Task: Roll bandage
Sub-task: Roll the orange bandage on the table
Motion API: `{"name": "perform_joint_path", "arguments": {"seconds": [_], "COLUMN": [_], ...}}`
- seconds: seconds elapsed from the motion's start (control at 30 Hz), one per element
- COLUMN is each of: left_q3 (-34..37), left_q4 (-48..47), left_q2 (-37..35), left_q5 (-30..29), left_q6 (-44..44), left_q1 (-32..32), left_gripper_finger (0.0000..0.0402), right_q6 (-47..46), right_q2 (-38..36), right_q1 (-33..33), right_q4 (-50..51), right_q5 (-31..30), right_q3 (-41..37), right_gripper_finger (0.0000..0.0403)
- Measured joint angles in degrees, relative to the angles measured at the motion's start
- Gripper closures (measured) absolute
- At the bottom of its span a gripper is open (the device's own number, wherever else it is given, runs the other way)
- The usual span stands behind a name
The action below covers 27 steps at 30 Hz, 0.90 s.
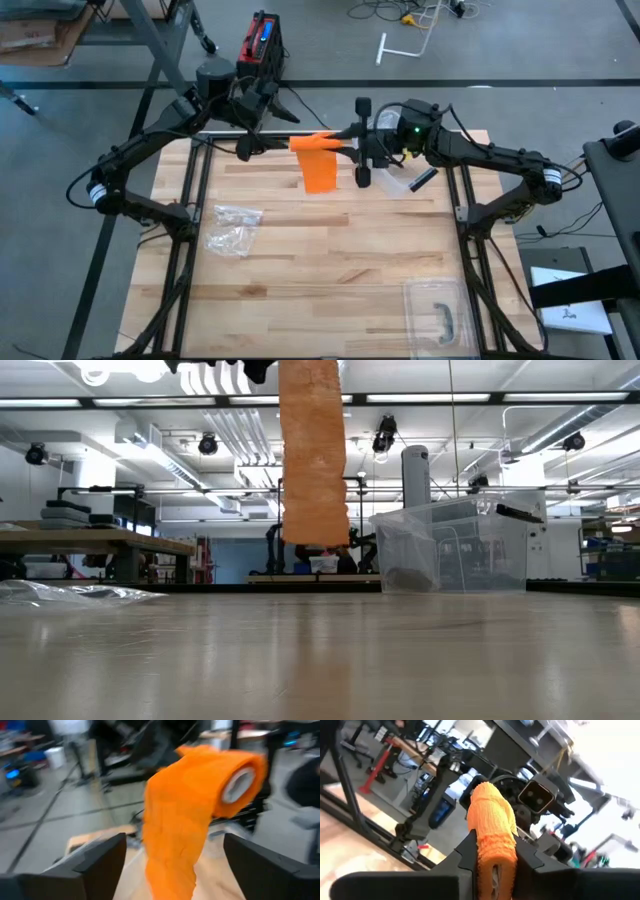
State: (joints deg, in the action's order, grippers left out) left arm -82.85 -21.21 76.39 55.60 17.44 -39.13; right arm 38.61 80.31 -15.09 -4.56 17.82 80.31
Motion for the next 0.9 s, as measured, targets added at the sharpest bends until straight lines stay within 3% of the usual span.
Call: {"name": "perform_joint_path", "arguments": {"seconds": [0.13,0.5,0.9], "left_q3": [0.00,0.00,0.00], "left_q4": [1.33,1.11,-0.56], "left_q2": [1.18,4.79,4.54], "left_q5": [7.36,16.03,16.11], "left_q6": [0.01,1.39,-0.47], "left_q1": [0.93,5.82,7.26], "left_gripper_finger": [0.0055,0.0045,0.0044], "right_q6": [7.46,22.82,34.97], "right_q2": [0.00,0.00,0.00], "right_q1": [-0.07,-0.20,-0.17], "right_q4": [-0.37,1.24,4.52], "right_q5": [3.13,4.59,1.87], "right_q3": [-0.02,-0.13,-0.35], "right_gripper_finger": [0.0340,0.0346,0.0341]}}
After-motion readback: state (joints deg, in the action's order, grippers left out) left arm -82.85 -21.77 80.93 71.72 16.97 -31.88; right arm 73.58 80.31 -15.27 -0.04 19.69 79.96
